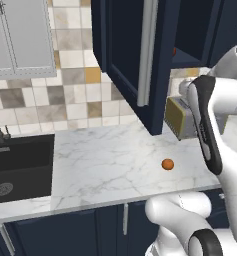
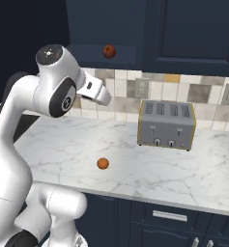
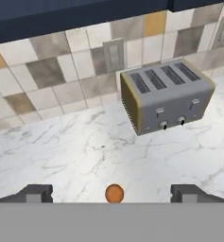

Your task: Pick the apple, tangerine from the counter and place them in the cabinet. Then close the cabinet.

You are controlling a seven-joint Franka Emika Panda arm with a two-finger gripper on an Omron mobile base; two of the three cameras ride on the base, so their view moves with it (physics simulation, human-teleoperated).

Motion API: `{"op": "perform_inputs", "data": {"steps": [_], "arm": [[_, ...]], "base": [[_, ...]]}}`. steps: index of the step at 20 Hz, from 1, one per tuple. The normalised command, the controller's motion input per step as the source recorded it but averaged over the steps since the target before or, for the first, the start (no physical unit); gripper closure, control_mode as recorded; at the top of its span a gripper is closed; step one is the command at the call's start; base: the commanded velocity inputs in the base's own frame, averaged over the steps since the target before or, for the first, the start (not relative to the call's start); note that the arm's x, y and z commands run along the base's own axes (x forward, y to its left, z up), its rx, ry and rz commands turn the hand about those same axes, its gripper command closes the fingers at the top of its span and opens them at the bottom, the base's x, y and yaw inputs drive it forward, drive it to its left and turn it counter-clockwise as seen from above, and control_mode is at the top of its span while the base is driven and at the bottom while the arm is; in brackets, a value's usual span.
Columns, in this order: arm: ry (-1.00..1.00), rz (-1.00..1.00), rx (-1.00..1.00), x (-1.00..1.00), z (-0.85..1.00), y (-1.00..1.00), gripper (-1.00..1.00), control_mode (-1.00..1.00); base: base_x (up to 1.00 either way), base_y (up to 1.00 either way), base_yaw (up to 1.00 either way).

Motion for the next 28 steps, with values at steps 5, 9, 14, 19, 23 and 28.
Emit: {"op": "perform_inputs", "data": {"steps": [5,9,14,19,23,28], "arm": [[0.29,0.00,0.05,-0.37,-0.73,0.01,-1.00,-1.00],[0.26,0.00,0.00,-0.13,-0.93,0.21,-1.00,-1.00],[0.24,0.00,0.00,0.00,-0.85,0.30,-1.00,-1.00],[0.14,0.00,0.00,0.01,-0.62,0.05,-1.00,-1.00],[0.07,0.00,0.01,0.17,-0.47,0.00,-1.00,-1.00],[0.05,0.00,0.00,0.23,-0.50,0.00,-1.00,-1.00]], "base": [[0.00,0.00,0.00],[0.00,0.00,0.00],[0.00,0.00,0.00],[0.00,0.00,0.00],[0.00,0.00,0.00],[0.00,0.00,0.00]]}}
